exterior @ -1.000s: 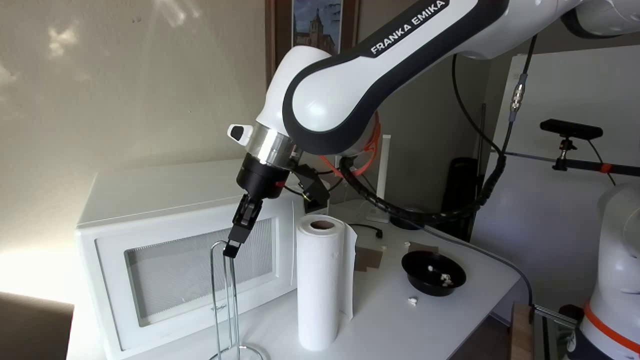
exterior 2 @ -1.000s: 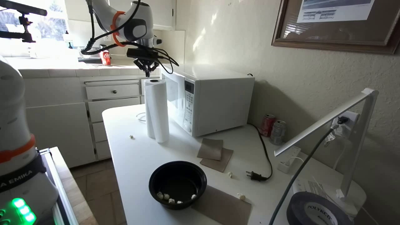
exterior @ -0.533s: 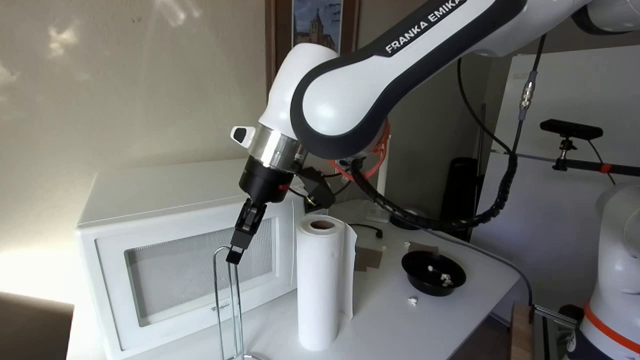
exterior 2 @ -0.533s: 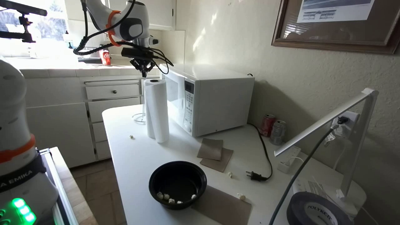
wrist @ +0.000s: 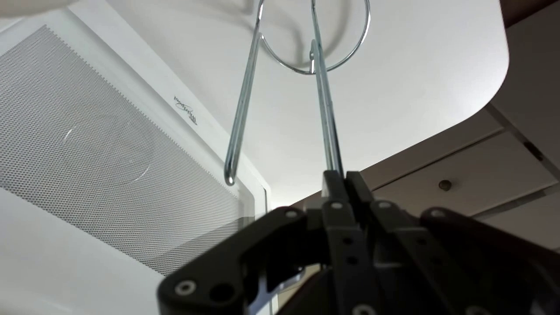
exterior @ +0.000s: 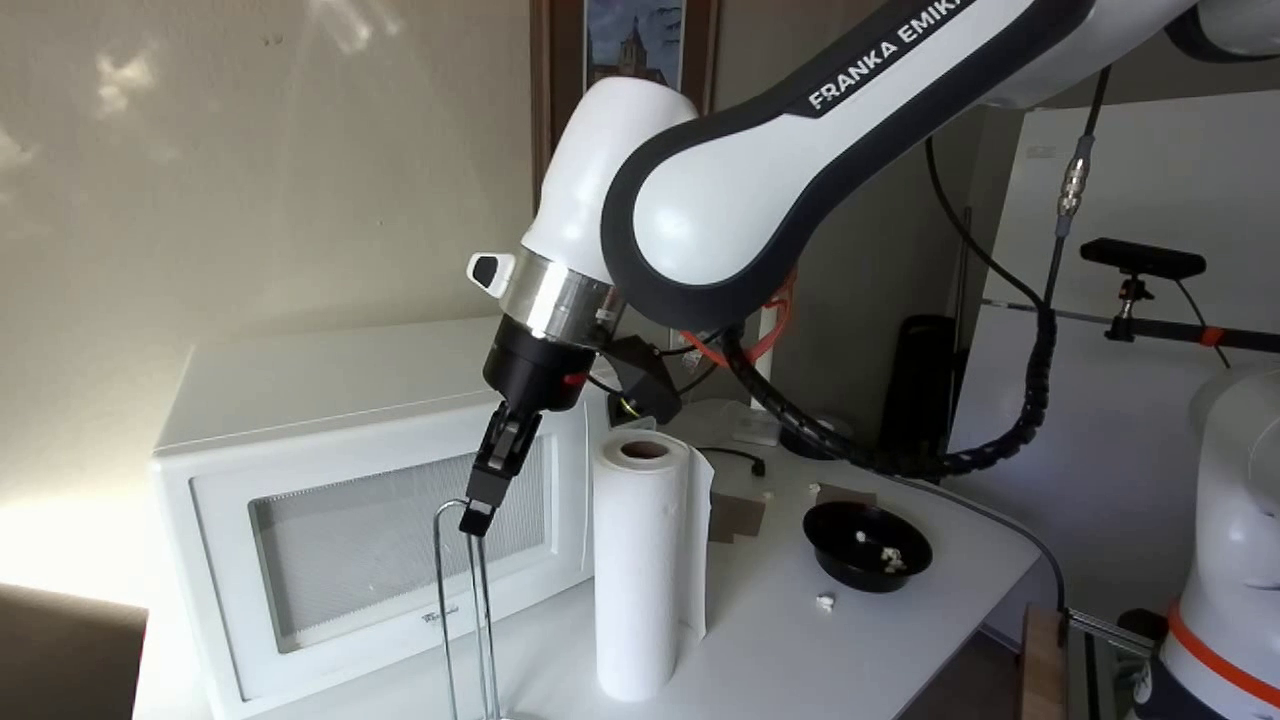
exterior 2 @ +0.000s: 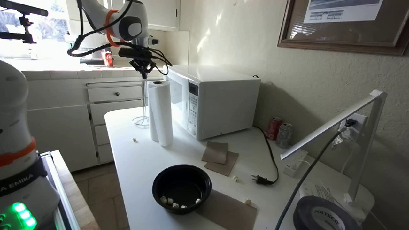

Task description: Pick up the silver kitchen paper stand and move it a little forward on the kitchen counter, pick up the white kitchen paper and put it on the silver kitchen paper stand

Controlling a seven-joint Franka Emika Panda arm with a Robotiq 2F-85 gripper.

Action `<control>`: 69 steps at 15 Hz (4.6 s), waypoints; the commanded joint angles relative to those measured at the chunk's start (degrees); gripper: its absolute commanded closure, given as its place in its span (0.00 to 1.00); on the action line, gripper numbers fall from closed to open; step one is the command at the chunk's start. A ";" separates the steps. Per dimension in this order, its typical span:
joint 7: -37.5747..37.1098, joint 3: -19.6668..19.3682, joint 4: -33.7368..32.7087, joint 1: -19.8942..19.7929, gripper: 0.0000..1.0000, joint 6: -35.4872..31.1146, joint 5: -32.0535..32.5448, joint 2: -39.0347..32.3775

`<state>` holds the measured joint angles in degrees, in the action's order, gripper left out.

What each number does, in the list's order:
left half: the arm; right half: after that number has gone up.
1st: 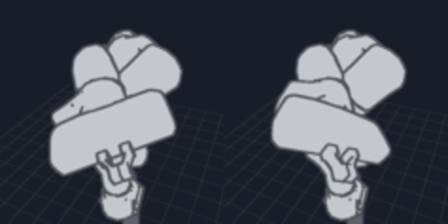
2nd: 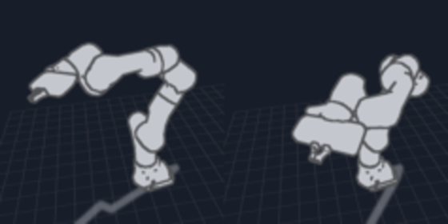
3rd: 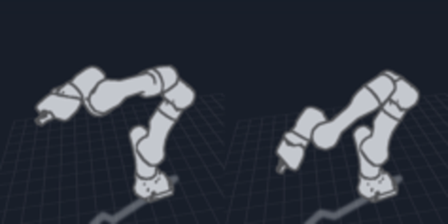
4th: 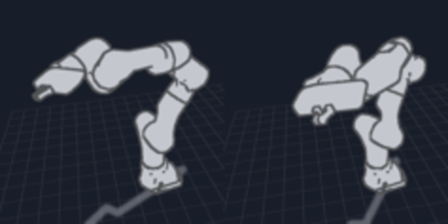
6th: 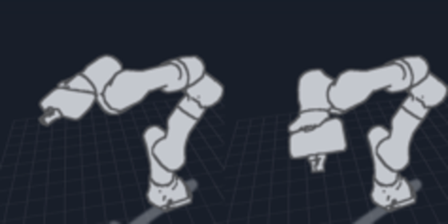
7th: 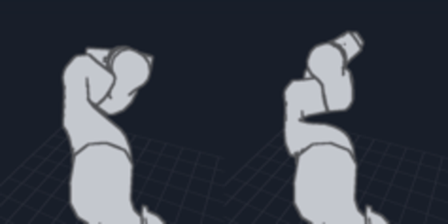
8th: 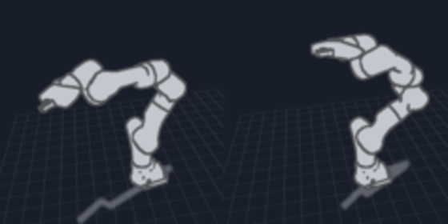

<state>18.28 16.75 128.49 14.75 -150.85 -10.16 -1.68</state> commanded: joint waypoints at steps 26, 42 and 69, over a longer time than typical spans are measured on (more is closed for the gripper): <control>-6.37 -2.47 2.10 0.11 0.00 13.29 4.41 14.02; 2.48 -14.65 8.25 -2.76 0.00 26.60 0.09 21.82; 8.31 -15.02 11.33 -4.22 0.94 7.67 0.80 11.86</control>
<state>25.17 1.66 140.22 10.37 -142.32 -8.10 11.04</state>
